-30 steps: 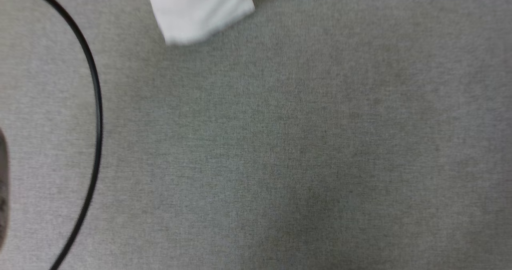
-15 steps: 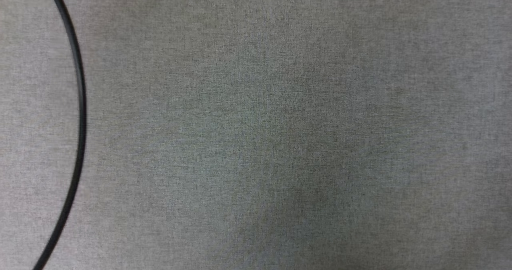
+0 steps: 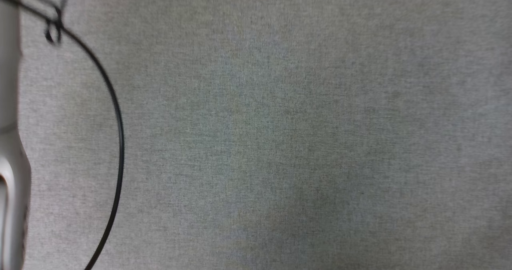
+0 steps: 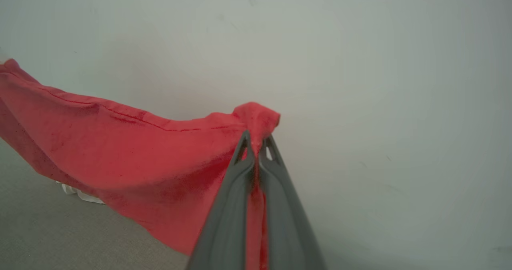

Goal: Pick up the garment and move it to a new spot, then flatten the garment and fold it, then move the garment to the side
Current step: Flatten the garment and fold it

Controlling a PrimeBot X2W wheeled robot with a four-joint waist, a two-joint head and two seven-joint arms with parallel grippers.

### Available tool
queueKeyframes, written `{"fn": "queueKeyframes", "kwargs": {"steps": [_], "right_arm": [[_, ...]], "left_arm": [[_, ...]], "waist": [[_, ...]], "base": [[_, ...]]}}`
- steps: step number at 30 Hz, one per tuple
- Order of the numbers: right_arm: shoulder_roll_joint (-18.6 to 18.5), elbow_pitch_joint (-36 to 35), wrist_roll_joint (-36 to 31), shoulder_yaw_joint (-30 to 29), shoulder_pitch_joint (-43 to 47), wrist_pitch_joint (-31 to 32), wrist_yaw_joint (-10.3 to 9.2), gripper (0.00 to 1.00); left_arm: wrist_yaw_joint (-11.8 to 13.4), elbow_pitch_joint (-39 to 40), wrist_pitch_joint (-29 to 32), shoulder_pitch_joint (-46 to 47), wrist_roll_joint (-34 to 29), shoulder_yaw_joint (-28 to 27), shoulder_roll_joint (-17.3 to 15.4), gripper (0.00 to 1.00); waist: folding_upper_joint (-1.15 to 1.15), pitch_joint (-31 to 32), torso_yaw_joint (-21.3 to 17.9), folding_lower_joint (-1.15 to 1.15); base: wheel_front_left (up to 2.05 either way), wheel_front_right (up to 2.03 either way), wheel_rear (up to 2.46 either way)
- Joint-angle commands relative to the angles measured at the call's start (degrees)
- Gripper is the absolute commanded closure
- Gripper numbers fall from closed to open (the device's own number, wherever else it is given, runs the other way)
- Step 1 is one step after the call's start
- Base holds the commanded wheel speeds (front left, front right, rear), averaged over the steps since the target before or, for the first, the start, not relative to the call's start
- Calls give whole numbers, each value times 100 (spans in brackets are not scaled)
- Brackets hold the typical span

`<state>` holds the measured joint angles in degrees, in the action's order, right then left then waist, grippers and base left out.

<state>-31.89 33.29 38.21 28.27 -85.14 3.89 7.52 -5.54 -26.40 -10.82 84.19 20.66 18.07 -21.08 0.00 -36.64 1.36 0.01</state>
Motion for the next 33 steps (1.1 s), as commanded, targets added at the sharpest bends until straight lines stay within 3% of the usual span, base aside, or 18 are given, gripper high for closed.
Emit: {"fn": "queueKeyframes", "kwargs": {"steps": [1, 4, 5, 10, 17, 27, 33], "right_arm": [[-84, -75, 106, 123, 294, -80, -6, 100], [-169, -210, 281, 331, 767, -171, -6, 100], [-318, -391, 447, 490, 1317, -214, -6, 100], [-552, -660, 681, 668, 2369, -241, -6, 100], [-554, -844, 797, 817, 3736, -192, -6, 100], [-435, -807, 924, 912, 5200, -144, -6, 100], [-411, -814, 967, 943, 6054, -142, -6, 100]], "left_arm": [[79, 141, -73, -405, 53, -54, -99, 100], [188, 455, -104, -1141, 149, -101, -189, 100], [310, 821, -109, -1975, 265, -148, -283, 100], [693, 1686, -38, -3563, 414, -169, -315, 100], [1170, 2655, 80, -5638, 602, -197, -430, 100], [1428, 2974, 179, -7673, 1058, -191, -441, 100], [1408, 2939, 317, -8679, 1442, -139, -428, 100]], "waist": [[0, 162, -19, -1], [0, 371, -26, -1], [0, 619, -7, -1], [0, 1085, 23, -1], [0, 1689, -1, -1], [0, 2530, -18, -1], [0, 3001, -35, -1]], "base": [[0, 0, 0], [0, 0, 0], [0, 0, 0], [0, 0, 0], [0, 0, 0], [0, 0, 0], [0, 0, 0]]}}
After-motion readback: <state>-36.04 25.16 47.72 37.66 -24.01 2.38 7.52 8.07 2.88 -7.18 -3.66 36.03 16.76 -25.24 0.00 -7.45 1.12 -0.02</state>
